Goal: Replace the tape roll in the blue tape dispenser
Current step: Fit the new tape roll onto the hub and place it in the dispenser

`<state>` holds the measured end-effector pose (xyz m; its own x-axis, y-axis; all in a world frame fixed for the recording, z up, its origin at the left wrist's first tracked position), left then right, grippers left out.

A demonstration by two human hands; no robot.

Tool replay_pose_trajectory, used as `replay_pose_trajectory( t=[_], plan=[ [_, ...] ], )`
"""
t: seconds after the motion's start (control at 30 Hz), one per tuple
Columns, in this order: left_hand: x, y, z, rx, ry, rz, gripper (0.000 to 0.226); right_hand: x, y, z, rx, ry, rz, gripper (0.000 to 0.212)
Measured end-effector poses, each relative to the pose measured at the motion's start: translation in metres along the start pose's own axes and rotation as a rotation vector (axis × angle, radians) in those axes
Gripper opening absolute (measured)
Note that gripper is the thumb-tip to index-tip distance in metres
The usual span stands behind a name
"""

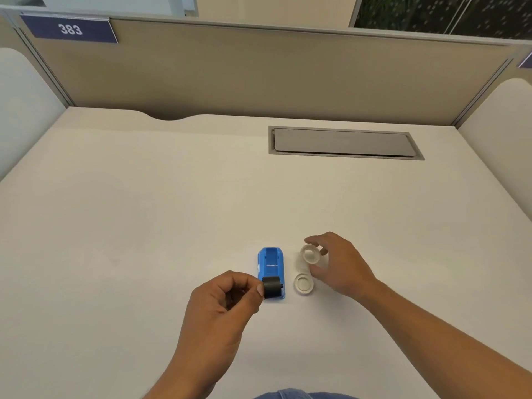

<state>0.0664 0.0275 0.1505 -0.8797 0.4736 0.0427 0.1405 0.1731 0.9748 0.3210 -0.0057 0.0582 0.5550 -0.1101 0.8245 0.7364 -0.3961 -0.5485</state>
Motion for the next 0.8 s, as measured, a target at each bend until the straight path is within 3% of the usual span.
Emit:
replay_pose_trajectory(
  t=[0.17,0.4,0.8],
  plan=[
    [0.002,0.004,-0.002,-0.008,0.010,0.023,0.017,0.020,-0.027,-0.027,0.043,0.068,0.238,0.046],
    [0.003,0.005,-0.006,0.001,0.009,-0.016,0.016,0.035,-0.062,-0.079,0.024,0.015,0.733,0.041],
    [-0.002,0.003,-0.008,0.018,-0.007,-0.011,0.015,0.048,-0.091,-0.104,0.083,0.023,0.880,0.042]
  ],
)
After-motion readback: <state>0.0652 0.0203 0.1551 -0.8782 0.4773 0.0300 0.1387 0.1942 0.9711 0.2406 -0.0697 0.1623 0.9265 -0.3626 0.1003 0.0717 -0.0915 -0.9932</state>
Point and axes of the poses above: each hand's wrist, its own z-axis towards the middle knuckle, its own x-axis out of the back of the hand, y = z × x, the point moved 8 cm from there along z, towards the middle knuckle, and after that the axes turned 2 degrees about -z, right-handed, at the moved point
